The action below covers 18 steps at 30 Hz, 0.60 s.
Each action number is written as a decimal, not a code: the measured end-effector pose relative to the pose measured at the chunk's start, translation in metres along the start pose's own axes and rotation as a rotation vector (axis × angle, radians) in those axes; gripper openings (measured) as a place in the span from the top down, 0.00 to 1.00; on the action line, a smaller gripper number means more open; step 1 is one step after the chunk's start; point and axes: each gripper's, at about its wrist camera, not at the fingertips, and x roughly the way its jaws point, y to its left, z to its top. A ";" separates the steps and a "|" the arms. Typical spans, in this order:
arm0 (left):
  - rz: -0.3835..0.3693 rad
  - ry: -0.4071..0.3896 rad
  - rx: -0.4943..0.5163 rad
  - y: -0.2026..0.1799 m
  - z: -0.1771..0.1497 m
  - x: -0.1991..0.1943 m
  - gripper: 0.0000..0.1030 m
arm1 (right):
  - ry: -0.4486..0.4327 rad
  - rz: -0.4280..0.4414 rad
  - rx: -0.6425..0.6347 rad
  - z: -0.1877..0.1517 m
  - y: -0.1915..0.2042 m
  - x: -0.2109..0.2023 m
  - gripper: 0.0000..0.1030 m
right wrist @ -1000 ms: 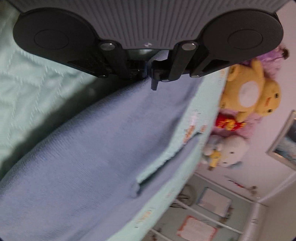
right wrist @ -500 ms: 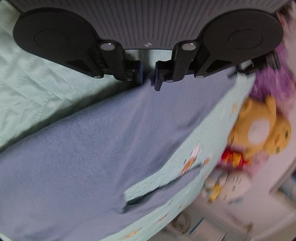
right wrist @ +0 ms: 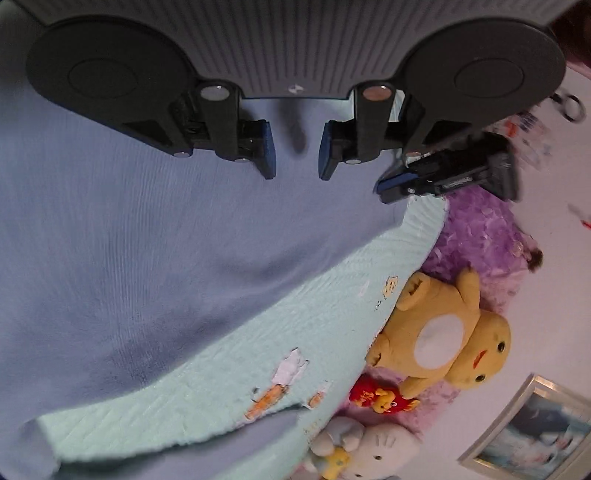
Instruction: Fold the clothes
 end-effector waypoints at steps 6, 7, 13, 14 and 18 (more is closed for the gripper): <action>0.041 -0.061 -0.002 0.017 0.034 -0.003 0.92 | -0.042 0.052 0.052 0.058 -0.020 0.026 0.75; 0.031 -0.059 0.011 0.017 0.034 -0.005 0.91 | -0.034 0.072 0.032 0.059 -0.014 0.029 0.70; -0.052 -0.020 0.054 0.024 0.036 -0.003 0.60 | 0.197 0.220 -0.097 0.031 0.024 0.067 0.65; -0.073 -0.022 0.034 0.030 0.040 -0.001 0.62 | 0.209 0.199 -0.090 0.032 0.021 0.075 0.65; -0.082 -0.048 -0.006 0.047 0.061 0.006 0.78 | 0.108 0.139 0.013 0.053 -0.002 0.083 1.00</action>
